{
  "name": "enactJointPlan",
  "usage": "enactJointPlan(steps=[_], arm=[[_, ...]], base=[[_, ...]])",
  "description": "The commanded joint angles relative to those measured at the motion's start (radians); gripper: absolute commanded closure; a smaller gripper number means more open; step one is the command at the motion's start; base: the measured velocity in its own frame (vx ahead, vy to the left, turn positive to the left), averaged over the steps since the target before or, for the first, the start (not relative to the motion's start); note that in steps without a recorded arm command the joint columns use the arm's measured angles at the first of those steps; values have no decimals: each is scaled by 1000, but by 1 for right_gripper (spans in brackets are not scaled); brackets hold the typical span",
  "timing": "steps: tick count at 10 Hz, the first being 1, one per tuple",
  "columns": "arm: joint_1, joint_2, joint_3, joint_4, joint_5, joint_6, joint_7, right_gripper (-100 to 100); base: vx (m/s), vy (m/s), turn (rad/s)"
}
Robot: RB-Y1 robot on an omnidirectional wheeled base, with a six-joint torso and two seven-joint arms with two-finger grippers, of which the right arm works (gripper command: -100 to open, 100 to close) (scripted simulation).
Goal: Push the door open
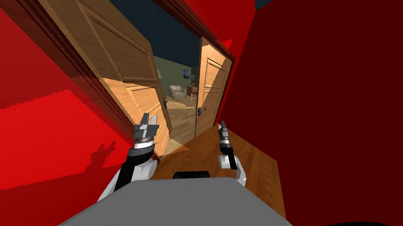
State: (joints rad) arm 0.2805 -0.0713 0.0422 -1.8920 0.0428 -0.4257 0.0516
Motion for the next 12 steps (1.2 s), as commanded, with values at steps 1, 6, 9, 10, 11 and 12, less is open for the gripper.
enactJointPlan(steps=[1, 6, 9, 10, 11, 12], arm=[[-20, -6, 4, 30, 1, 5, -10, -100], [-88, -18, 25, 143, 7, 17, -41, -100], [-123, -22, 35, 201, 10, 24, -58, -100], [-135, -23, 39, 220, 11, 26, -63, -100], [-146, -24, 42, 239, 12, 28, -68, -100], [-158, -25, 46, 259, 13, 31, -74, -100]], base=[[72, -87, 81], [103, -94, 105], [80, -87, 86], [68, -72, 88], [73, -88, 96], [71, -82, 102]])
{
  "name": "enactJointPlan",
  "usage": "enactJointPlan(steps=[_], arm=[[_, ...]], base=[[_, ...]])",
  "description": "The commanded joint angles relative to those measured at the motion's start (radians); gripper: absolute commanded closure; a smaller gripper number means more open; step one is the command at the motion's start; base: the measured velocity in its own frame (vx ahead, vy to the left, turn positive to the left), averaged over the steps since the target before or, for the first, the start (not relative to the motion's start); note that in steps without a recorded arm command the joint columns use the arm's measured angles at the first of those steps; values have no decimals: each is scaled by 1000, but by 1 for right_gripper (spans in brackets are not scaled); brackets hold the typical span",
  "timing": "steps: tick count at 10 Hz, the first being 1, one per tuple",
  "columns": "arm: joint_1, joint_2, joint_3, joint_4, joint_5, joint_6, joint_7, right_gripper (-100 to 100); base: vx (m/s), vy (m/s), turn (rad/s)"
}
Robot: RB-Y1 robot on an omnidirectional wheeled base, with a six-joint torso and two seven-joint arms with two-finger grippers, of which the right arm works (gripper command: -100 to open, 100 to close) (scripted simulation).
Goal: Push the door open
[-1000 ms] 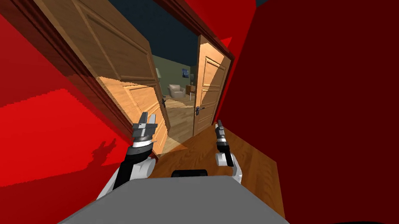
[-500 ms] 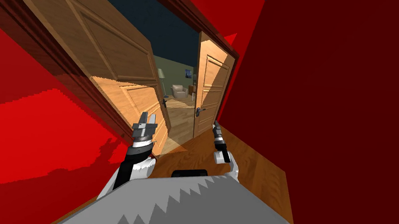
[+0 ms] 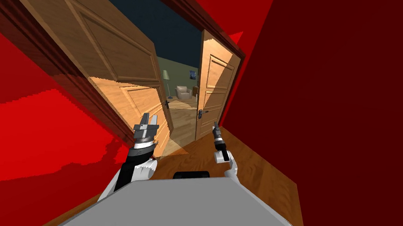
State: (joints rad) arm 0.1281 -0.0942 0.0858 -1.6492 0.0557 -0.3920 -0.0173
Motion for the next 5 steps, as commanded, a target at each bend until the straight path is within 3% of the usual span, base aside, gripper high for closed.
enactJointPlan(steps=[1, 5], arm=[[-17, -3, 5, 35, 1, -1, -10, -100], [-64, -5, 19, 112, 5, 8, -32, -100]], base=[[83, -80, 84], [79, -92, 86]])
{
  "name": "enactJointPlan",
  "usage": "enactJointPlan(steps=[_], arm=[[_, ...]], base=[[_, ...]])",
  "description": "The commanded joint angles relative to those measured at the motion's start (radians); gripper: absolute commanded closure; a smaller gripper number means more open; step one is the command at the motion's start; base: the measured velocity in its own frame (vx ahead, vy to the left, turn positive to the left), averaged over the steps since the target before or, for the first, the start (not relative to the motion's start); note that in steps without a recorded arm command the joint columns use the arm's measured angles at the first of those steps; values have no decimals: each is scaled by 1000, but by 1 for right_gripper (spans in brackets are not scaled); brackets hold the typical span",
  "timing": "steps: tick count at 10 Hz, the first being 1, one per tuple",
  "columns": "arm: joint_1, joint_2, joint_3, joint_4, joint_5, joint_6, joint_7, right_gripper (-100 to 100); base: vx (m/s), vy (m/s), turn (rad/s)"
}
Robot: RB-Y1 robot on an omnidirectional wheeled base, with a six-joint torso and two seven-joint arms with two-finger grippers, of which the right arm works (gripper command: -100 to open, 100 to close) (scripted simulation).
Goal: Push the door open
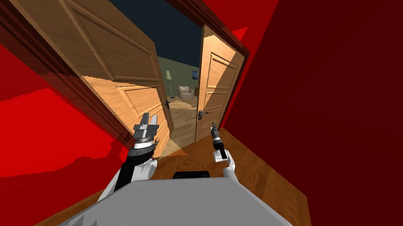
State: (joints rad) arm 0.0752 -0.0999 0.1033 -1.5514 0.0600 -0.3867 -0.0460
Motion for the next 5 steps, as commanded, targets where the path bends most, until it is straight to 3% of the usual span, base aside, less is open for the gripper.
enactJointPlan(steps=[1, 5], arm=[[-22, 1, 5, 33, 2, 5, -8, -100], [-68, 2, 19, 108, 6, 13, -29, -100]], base=[[64, -91, 80], [67, -90, 88]])
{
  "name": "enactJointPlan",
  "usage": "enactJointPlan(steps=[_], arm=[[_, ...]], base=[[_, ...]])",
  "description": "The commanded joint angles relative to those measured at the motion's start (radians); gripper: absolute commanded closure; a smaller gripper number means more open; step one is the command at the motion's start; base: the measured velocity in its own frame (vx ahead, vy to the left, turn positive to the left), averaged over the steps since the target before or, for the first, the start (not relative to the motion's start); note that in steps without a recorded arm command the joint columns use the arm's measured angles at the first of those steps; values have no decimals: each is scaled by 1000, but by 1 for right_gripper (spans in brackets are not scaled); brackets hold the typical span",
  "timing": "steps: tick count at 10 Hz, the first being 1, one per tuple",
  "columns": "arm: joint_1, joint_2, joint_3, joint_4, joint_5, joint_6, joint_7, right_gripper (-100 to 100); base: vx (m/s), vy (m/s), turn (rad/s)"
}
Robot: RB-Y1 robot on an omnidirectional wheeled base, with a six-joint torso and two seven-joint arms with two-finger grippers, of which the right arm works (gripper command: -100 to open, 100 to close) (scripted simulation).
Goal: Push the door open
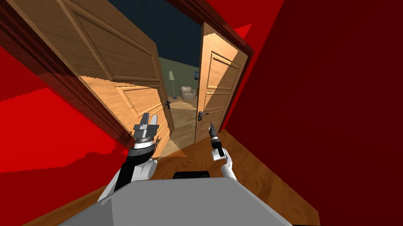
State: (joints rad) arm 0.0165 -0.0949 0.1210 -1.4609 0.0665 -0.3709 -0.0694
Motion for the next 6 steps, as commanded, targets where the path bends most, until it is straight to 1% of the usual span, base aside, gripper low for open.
enactJointPlan(steps=[1, 6], arm=[[-20, -3, 4, 35, 0, -1, -11, -100], [-73, 1, 20, 123, 5, 9, -35, -100]], base=[[96, -89, 74], [65, -88, 84]])
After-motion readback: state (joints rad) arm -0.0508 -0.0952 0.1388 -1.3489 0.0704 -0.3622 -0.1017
